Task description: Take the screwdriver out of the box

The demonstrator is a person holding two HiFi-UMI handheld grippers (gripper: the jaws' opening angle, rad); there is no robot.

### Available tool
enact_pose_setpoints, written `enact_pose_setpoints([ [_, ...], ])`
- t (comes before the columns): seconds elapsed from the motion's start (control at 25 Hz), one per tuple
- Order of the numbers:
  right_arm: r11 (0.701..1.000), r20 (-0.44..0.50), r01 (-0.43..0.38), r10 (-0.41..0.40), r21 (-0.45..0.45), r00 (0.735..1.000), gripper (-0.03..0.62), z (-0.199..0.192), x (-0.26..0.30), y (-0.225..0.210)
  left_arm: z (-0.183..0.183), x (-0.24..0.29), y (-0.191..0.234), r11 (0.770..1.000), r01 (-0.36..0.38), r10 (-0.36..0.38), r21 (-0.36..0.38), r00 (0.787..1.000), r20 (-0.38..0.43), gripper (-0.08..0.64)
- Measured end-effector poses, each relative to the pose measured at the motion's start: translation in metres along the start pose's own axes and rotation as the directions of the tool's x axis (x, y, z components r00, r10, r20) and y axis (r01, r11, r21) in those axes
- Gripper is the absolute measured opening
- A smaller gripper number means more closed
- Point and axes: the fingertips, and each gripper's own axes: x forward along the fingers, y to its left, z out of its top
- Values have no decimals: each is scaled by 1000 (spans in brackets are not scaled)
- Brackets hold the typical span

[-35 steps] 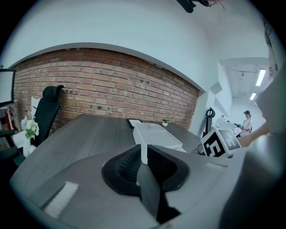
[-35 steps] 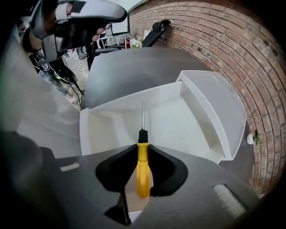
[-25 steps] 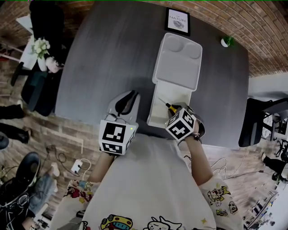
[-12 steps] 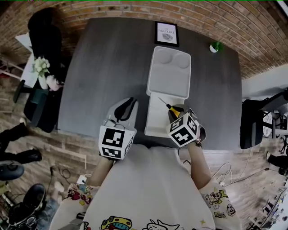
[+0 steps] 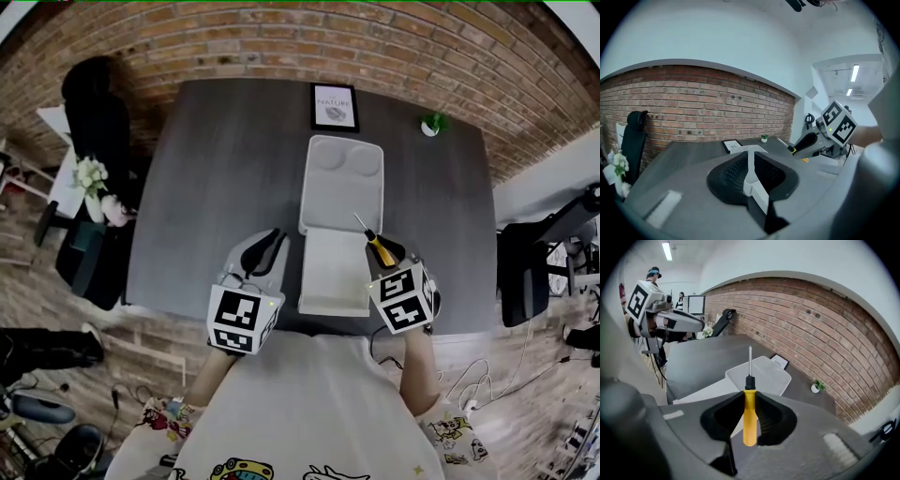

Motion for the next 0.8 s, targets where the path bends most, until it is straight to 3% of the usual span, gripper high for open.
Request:
enact_pose_setpoints([
  [0.2, 998, 110, 51, -56, 44, 992, 75, 17, -19, -18, 7, 4, -6, 1000, 14, -14, -4, 1000, 14, 49],
  [0.4, 994, 242, 38, -63, 106, 968, 75, 35, -31, -16, 10, 6, -5, 1000, 26, -26, -8, 999, 22, 48],
  [0.64, 968, 379, -45, -53, 246, 924, 75, 39, -46, -16, 14, 2, -4, 1000, 24, -24, -17, 999, 33, 48],
  [0.8, 949, 459, -125, -23, 289, 888, 75, 40, -52, -11, 14, 1, -4, 999, 31, -31, -23, 999, 36, 38],
])
